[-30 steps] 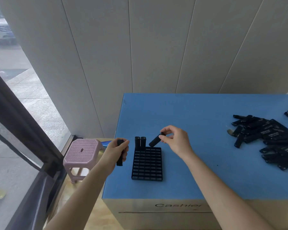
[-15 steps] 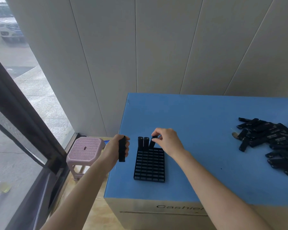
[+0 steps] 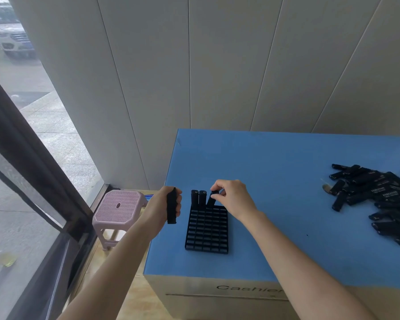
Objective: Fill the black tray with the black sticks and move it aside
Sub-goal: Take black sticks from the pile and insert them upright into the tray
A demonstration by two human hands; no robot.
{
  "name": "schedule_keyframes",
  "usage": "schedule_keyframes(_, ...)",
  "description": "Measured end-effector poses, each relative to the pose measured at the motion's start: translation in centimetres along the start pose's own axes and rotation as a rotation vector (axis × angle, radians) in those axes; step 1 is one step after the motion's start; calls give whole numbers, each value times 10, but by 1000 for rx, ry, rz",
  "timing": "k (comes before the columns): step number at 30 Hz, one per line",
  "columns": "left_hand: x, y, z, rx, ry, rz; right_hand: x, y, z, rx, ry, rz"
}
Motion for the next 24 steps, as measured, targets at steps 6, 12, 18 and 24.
schedule_keyframes(6, 1, 4, 4, -9, 20, -2, -2, 2, 7, -4, 9, -10)
schedule_keyframes(12, 10, 13, 9, 2, 22, 71, -4, 5, 8, 34, 84, -6)
schedule_keyframes(18, 15, 18, 10, -18, -157, 141, -7, 24, 9, 133, 24, -55)
schedule_keyframes(24, 6, 20, 23, -114, -171, 170, -12, 62, 41, -130, -865, 301)
Point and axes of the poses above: each hand's wrist, its own y-axis away from the middle knuckle, its own z-axis out of the palm, x = y × z, the point moved 7 cm from there along -y, towards the middle knuckle, and after that the axes turned 3 degrees about z, right-handed, at the moved point
